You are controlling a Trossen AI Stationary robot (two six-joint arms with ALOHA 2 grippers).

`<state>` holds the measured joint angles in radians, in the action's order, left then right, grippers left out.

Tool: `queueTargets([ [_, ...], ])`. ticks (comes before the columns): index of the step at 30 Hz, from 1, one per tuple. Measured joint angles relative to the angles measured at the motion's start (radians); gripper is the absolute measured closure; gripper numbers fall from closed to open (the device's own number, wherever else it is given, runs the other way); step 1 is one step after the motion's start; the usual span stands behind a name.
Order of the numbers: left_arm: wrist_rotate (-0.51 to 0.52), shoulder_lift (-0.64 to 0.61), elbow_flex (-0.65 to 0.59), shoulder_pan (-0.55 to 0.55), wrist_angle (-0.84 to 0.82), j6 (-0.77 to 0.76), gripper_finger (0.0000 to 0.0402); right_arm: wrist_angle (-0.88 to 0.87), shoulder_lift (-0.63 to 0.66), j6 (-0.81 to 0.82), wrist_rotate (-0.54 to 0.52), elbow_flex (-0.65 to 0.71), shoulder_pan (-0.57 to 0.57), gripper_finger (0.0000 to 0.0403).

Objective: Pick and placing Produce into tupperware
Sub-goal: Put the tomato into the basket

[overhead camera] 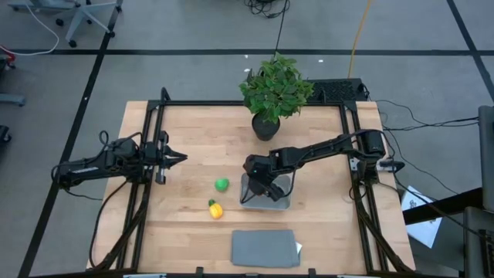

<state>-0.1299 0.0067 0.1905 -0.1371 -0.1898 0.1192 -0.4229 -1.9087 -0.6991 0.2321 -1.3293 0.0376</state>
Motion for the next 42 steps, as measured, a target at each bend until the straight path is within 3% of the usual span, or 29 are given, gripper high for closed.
queueTargets([
  [42,0.0,0.0,0.0,0.0,-0.002,0.0,0.0369,0.114,0.0,-0.208,0.0,0.079,0.004,0.0147],
])
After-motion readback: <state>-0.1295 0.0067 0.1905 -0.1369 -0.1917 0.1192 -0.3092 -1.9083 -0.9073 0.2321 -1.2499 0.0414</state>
